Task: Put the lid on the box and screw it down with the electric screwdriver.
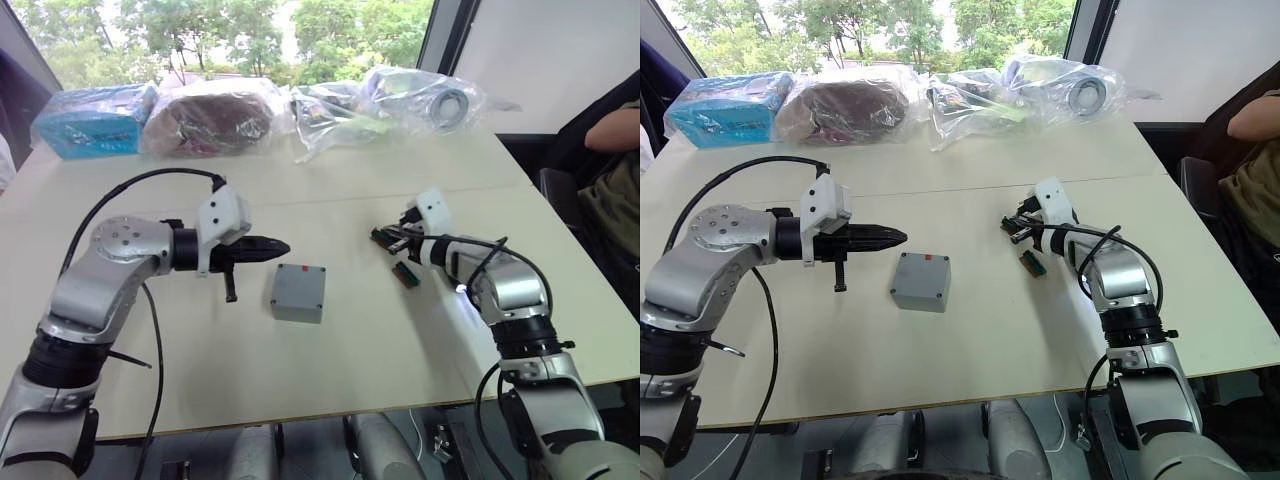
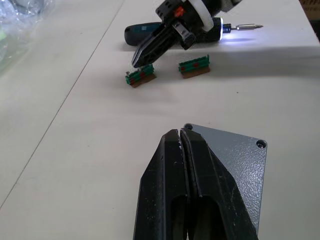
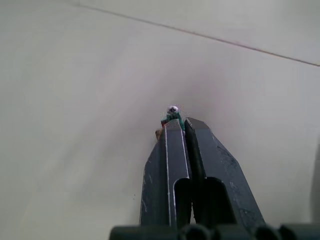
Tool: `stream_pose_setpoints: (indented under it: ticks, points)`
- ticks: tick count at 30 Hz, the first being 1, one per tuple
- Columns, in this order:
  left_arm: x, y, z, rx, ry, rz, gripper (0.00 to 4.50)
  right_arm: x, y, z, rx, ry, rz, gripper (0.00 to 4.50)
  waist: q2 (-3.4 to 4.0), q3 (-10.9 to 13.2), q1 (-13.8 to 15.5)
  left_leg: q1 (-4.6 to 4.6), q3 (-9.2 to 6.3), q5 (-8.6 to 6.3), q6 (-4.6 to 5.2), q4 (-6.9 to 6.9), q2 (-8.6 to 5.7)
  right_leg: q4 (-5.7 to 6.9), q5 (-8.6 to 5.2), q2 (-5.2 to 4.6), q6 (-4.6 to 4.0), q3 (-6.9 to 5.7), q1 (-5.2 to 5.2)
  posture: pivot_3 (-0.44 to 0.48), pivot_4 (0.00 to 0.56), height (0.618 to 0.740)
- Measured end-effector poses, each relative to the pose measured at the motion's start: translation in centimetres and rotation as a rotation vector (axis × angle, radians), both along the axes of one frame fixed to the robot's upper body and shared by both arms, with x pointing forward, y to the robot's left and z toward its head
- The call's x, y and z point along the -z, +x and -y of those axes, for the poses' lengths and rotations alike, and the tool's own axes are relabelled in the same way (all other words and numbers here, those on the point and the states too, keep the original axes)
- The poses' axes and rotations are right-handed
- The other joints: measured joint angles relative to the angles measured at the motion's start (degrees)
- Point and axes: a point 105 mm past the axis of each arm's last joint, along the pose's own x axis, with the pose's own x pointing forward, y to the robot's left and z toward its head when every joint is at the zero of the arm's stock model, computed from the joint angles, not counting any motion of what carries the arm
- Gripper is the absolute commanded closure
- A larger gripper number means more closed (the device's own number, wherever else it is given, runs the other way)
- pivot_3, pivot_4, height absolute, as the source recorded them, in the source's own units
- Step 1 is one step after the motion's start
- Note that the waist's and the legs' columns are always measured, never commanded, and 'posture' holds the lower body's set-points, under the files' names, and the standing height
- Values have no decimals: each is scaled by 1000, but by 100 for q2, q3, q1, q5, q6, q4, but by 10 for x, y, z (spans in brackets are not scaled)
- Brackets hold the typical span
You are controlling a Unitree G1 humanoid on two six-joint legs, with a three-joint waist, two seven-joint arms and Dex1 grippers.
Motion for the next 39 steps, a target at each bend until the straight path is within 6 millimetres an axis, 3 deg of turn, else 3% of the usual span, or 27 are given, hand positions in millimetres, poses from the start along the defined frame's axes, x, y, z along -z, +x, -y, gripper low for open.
stream_pose_setpoints:
  ticks: [4, 7, 11, 16, 22, 39]
  points:
    - [6, -2, -5, -5, 19, -22, 4500, -43, -17, -17, -125, 44, 61, 4480, 1, 1, -3, 1, -3, 0, 0, 0, 1, 2, 0, 1, 0, -1, -1, 0, 150, 740]
    - [11, -5, -10, -6, 37, -46, 4500, -60, -33, -39, -232, 58, 70, 4480, 1, 1, -2, 2, -4, 0, 0, 0, 1, 4, 0, 2, 0, -2, 0, 0, 150, 740]
    - [18, -7, -15, -19, 41, -71, 4500, -52, -55, -78, -375, 50, -10, 4480, 1, 0, 3, 1, -4, 0, 0, 0, 1, 3, -1, 1, -1, -2, -1, 0, 150, 740]
    - [17, -8, -18, -30, 46, -65, 4500, -41, -68, -98, -449, 24, -60, 4480, 0, 0, 17, -2, -2, 0, 0, 2, 0, -1, -1, -2, -1, -2, 0, 0, 150, 740]
    - [16, -10, -17, -33, 47, -58, 4500, -25, -78, -104, -504, -28, -103, 4480, 0, 0, 6, -2, -2, 0, 0, 2, 0, 0, -1, -1, -1, -2, -1, 0, 150, 740]
    - [15, -10, -14, -37, 33, -55, 4500, -18, -71, -95, -472, -55, -103, 4480, 0, 0, 6, -1, -2, 0, 0, 2, 0, 0, -1, -1, 0, -2, -1, 0, 150, 740]
